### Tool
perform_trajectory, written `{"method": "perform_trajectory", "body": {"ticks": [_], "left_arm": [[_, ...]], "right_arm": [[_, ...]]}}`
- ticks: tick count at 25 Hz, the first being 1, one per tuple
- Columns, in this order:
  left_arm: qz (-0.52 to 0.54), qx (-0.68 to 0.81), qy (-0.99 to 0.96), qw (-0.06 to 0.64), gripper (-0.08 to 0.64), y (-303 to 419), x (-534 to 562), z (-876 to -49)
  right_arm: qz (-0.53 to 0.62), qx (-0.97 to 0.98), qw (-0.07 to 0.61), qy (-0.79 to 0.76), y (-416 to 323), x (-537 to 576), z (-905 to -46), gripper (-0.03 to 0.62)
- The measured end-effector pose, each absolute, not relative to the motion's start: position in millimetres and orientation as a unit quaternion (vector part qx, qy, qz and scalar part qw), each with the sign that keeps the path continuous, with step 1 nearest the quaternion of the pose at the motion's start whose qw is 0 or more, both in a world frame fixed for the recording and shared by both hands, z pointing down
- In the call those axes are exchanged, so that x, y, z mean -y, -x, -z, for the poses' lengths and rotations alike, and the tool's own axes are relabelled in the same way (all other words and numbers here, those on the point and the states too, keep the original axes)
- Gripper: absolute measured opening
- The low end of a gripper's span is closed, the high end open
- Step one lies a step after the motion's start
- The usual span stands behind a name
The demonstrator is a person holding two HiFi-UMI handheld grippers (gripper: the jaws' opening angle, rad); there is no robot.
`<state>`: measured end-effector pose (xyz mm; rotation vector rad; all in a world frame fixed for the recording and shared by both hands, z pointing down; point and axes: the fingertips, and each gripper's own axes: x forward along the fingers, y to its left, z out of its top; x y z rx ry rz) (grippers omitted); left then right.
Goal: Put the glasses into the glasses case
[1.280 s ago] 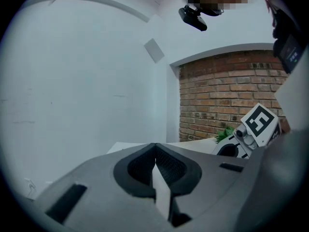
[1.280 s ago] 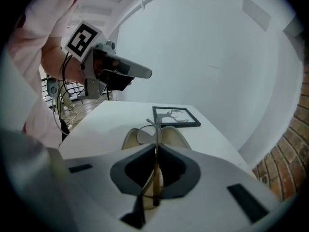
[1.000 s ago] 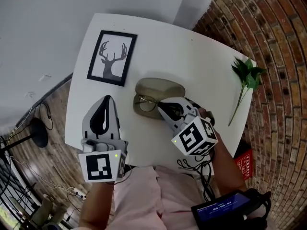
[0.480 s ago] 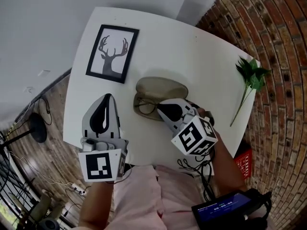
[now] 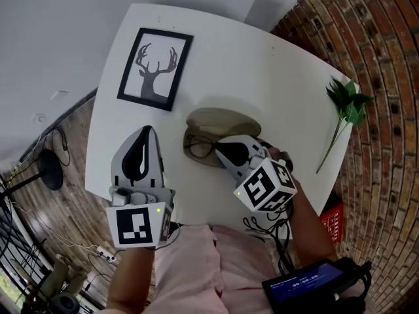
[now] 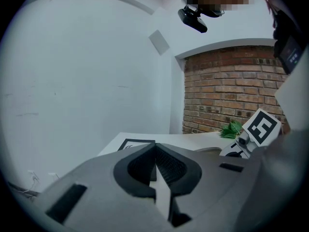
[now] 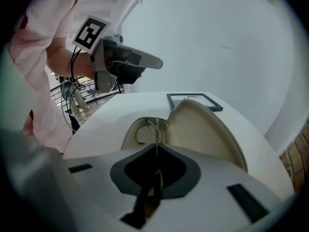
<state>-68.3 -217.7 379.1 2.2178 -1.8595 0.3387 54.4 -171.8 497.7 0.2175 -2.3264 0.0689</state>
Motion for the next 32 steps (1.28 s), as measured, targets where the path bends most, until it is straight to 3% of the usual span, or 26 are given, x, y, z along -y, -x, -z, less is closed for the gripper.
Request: {"method": "perform_trajectory", "body": {"ticks": [32], "left_arm": [[-0.132, 0.621, -0.765, 0.109, 0.005, 63.4, 206.8, -382.5]], "right_arm": [[0.057, 0.883, 0.456, -0.098, -53.6, 165.2, -507.2, 0.020]]}}
